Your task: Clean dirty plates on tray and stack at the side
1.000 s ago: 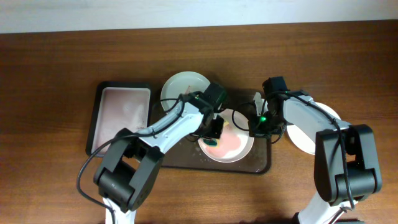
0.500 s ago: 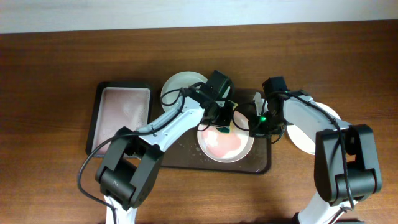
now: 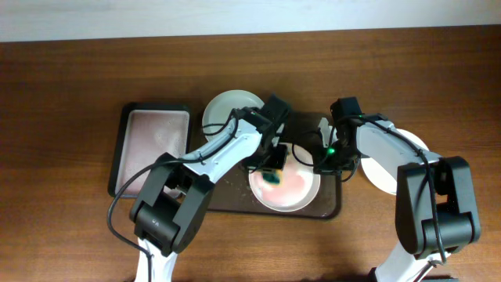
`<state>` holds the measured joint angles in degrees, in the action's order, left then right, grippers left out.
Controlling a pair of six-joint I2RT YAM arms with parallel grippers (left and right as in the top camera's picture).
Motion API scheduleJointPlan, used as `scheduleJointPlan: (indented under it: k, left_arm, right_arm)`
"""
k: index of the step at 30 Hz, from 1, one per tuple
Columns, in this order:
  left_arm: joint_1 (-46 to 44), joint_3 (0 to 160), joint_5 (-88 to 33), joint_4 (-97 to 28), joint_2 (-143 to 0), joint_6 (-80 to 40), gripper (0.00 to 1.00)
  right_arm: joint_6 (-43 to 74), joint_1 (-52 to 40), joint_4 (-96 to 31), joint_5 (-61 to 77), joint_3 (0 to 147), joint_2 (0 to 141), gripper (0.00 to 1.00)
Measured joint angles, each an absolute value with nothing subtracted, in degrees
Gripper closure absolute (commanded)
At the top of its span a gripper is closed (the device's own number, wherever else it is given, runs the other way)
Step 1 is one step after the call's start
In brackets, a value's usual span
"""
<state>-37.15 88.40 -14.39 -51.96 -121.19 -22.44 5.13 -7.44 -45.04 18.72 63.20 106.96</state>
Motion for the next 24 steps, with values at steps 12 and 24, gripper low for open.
scheduleJointPlan:
  k: [12, 24]
  left_arm:
    - [-32.6, 87.74, -17.63, -59.64, -116.11, -20.36, 1.0]
    - [-19.4, 87.74, -9.34, -63.18, -104.03, -16.71, 1.0]
  right_arm:
    - [5.02, -7.44, -44.93, 18.13, 63.13, 106.98, 0.91]
    - [5.17, -7.46, -47.72, 18.24, 63.4, 106.78, 0.96]
